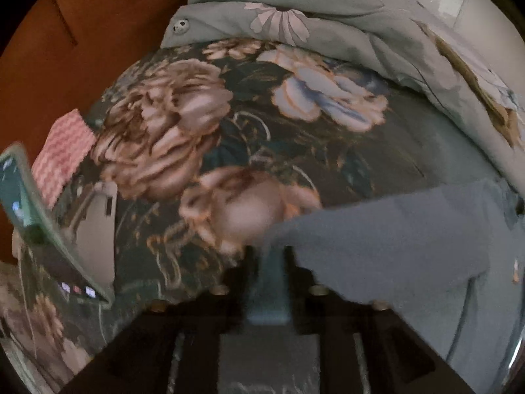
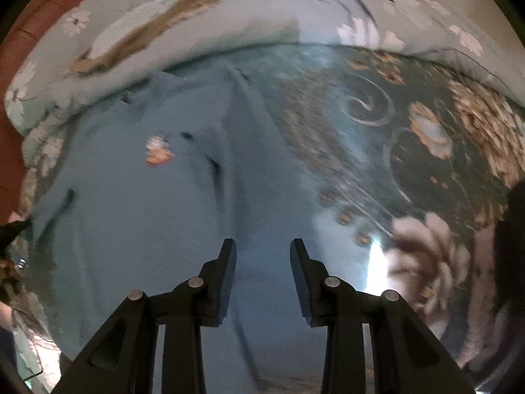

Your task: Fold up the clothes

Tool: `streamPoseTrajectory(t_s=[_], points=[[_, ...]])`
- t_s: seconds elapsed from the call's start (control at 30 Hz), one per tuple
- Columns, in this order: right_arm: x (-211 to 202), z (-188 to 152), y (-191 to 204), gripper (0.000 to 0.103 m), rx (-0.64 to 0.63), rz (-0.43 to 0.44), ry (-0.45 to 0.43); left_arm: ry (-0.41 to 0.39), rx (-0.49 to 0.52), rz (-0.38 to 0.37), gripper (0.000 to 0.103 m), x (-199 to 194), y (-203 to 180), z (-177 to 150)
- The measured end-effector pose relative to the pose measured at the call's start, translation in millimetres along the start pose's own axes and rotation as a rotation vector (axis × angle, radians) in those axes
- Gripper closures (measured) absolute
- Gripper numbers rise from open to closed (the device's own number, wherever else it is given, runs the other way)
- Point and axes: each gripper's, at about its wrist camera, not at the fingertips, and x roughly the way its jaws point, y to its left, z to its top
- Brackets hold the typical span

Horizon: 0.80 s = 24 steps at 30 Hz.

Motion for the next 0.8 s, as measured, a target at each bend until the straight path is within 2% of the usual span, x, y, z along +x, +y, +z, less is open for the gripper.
streamPoseTrajectory(t_s=[0.1, 0.23, 0.33, 0.5, 0.6, 0.67, 0.8], points=[[9.5, -11.1, -18.8, 0.068, 0.039, -0.002, 0.041, -0.014, -0.051, -0.051, 0.058, -21.4, -1.0, -28.9], [24.8, -26.1, -36.1, 0.067, 0.094, 0.035, 0.091, 0.013, -0.136, -0.175, 0.051, -40.1, -7.7, -75.4], [35.3, -37.0, -43.7, 0.066, 0.153, 0.059, 0.129, 0.036, -0.217, -0.262, 0.048, -50.6, -15.3, -112.3], [39.4, -50.8, -52.8, 0.067, 0.24, 0.12, 0.13, 0.087, -0.269, -0.348, 0.048, -56.1, -39.2, -138.2], [34.5, -55.4, -54.0, 0.1, 0.272, 0.137, 0.107, 0.086, -0.252, -0.368, 0.048, -65.0, -51.4, -139.5], [29.9, -57.9, -56.2, 0.101, 0.304, 0.192, 0.076, 0.074, -0.221, -0.362, 0.048, -73.5, -56.7, -137.2], [-4.4, -36.2, -81.6, 0.101, 0.319, 0.095, -0.034, 0.044, -0.181, -0.339, 0.048, -88.6, -58.5, -133.8]])
